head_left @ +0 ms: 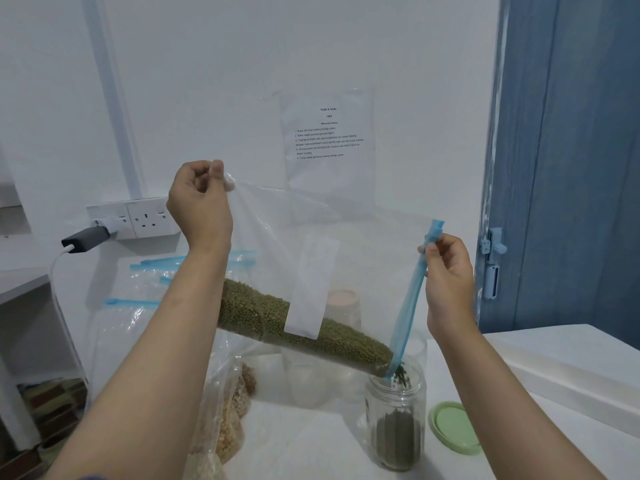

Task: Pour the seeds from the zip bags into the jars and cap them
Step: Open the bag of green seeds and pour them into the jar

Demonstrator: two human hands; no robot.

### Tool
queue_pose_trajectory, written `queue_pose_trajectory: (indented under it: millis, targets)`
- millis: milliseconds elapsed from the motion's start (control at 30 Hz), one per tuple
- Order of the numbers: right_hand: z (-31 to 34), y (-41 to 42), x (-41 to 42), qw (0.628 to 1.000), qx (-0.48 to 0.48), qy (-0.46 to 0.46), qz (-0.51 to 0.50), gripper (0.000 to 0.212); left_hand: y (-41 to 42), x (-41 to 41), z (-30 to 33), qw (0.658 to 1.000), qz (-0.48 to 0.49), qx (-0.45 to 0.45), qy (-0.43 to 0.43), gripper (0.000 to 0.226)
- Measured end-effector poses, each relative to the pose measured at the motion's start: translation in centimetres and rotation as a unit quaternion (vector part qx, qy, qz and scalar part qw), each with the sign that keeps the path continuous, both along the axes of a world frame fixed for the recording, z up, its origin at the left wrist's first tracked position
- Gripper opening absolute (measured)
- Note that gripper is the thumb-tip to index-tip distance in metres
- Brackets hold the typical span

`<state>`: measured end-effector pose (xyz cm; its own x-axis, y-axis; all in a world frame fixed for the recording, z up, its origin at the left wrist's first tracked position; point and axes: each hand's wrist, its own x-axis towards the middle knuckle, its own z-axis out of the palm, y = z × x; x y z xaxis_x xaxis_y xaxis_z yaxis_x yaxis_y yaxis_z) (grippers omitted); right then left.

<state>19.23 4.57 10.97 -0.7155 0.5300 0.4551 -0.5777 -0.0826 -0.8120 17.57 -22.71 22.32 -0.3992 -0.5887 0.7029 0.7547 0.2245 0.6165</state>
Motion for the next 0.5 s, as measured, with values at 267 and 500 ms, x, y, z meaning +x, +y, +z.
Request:
queue_pose_trajectory:
  millis: [267,500]
  targets:
    - [-0.11,0.04,-0.12,1.0,-0.001,0.0,-0.001,0.021,0.04,0.18,-0.03,1.0,0.008,-0.006,0.0,0.016]
    - [-0.02,0.02,-0.12,1.0,-0.004,0.003,0.0,0.021,0.05,0.34,0.05,1.0,0.006,-0.003,-0.001,0.016]
